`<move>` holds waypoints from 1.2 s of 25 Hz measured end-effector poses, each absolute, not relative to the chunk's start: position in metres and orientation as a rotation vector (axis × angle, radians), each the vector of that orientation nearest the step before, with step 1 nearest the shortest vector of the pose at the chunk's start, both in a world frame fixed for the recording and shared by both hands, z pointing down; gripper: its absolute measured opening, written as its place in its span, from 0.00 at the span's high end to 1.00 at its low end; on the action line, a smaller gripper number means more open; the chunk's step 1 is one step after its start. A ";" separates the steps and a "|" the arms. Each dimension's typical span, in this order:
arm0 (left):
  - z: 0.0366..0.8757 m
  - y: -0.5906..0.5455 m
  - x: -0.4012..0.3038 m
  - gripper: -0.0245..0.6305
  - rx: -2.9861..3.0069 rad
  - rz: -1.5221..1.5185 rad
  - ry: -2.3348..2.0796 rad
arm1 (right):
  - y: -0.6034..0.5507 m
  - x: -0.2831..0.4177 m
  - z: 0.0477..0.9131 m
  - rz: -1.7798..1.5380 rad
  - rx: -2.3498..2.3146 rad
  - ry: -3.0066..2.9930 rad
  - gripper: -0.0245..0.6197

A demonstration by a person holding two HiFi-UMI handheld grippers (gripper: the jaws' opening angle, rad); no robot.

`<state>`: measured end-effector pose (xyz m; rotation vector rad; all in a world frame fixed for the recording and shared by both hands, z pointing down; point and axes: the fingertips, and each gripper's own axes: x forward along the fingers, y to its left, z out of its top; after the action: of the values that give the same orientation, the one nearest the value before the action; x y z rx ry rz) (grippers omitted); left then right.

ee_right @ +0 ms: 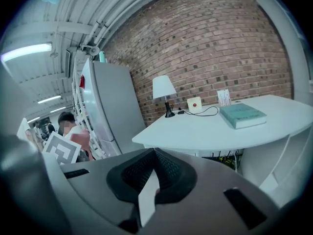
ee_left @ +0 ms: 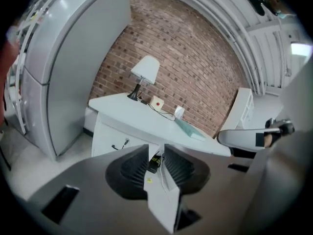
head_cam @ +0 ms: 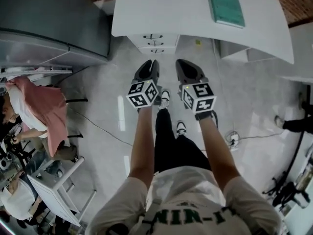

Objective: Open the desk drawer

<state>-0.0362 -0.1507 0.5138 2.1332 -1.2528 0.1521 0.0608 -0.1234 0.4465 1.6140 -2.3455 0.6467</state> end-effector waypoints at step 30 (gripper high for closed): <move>0.718 -0.293 -0.016 0.69 1.496 -0.385 -0.976 | -0.208 0.054 0.588 0.922 1.618 -2.266 0.97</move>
<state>-0.0164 -0.2930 0.7185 1.4961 -0.9755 -0.3849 0.0536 -0.2084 0.5882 1.6176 -2.2656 0.9222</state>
